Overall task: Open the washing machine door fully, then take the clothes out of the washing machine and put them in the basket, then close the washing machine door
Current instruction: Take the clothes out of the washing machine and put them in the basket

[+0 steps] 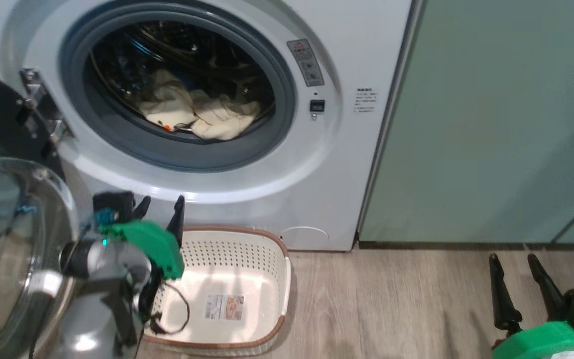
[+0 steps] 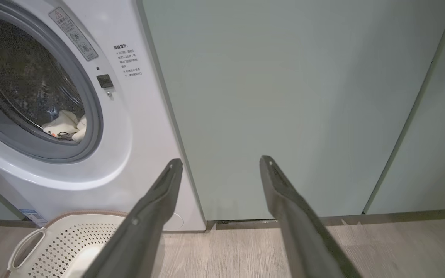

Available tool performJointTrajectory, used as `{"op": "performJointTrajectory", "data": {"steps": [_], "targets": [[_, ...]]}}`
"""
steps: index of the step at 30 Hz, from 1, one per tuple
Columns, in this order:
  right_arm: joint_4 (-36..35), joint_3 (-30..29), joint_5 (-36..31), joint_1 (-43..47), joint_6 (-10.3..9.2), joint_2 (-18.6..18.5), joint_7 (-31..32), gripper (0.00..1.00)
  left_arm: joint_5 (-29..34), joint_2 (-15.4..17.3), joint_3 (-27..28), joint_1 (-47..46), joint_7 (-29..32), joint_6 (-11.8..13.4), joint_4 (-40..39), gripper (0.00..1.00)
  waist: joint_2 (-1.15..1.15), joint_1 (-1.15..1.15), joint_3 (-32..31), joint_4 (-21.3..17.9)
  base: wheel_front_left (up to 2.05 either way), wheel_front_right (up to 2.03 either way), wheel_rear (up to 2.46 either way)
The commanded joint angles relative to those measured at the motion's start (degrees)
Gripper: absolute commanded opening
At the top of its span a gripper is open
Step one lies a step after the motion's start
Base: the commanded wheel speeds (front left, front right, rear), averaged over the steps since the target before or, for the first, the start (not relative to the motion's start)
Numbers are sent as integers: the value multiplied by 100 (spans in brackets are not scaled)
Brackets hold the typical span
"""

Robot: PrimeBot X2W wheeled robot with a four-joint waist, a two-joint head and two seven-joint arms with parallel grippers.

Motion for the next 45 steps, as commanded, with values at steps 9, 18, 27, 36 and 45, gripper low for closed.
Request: {"op": "performJointTrajectory", "data": {"steps": [9,18,27,36,45], "targets": [[-277,201,62,-623,20,-105,-55,100,0,405,12,-1765,828,12,669,100,0,0,875,-414,0,0,0],[-337,216,92,-966,20,-14,-55,100,116,677,-86,-3111,1100,55,1434,100,0,0,1648,-718,0,0,0],[-425,223,117,-1276,20,73,-55,100,271,871,-274,-4405,1467,120,2396,100,0,0,2339,-1010,0,0,0],[-487,220,143,-1508,20,139,-55,100,540,970,-644,-5412,1646,17,3034,100,0,0,2891,-1178,0,0,0],[-556,218,154,-1692,20,195,-55,100,691,1108,-863,-6052,1587,55,3444,100,0,0,3325,-1276,0,0,0]]}}
